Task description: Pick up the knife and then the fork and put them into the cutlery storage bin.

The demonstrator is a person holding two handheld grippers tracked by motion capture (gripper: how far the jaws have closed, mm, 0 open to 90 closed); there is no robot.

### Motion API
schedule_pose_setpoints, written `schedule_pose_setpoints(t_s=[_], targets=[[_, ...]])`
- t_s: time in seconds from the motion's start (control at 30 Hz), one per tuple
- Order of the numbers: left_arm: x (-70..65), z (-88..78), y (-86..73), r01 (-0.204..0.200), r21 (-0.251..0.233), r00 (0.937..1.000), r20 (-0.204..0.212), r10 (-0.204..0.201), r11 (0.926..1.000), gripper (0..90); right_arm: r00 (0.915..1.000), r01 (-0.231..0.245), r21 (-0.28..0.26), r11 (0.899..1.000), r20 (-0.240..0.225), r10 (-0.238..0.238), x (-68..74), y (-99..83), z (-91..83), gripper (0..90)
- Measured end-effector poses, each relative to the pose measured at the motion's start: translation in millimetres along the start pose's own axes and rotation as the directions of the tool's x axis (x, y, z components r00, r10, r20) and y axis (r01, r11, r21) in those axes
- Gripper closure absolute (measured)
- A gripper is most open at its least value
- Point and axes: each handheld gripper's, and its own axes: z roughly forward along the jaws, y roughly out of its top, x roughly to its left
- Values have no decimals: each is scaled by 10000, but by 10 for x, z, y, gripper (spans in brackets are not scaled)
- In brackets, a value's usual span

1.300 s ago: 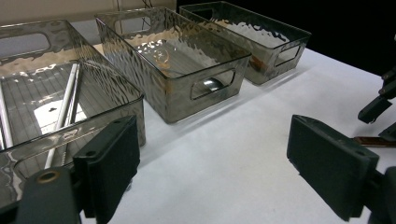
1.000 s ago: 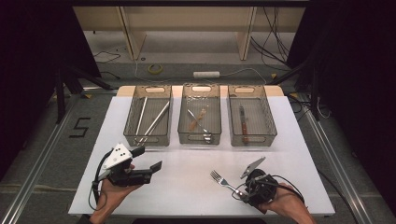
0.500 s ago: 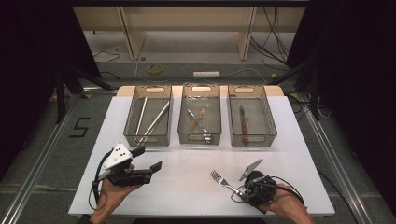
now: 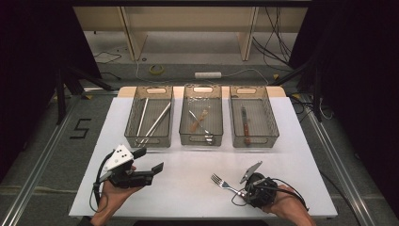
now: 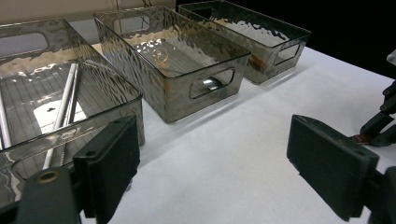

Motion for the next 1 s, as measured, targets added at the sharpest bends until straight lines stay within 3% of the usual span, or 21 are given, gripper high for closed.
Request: schedule_pose_setpoints(t_s=[0.63, 1.0], targets=[[1, 9, 2, -11, 9, 10000, -5, 11, 10000, 166, 9996, 248, 442, 9987, 124, -254, 16, 69, 8, 772], [6, 8, 1, 18, -1, 10000, 1, -18, 10000, 166, 9993, 358, 428, 9984, 84, -361, 10, 67, 4, 775]])
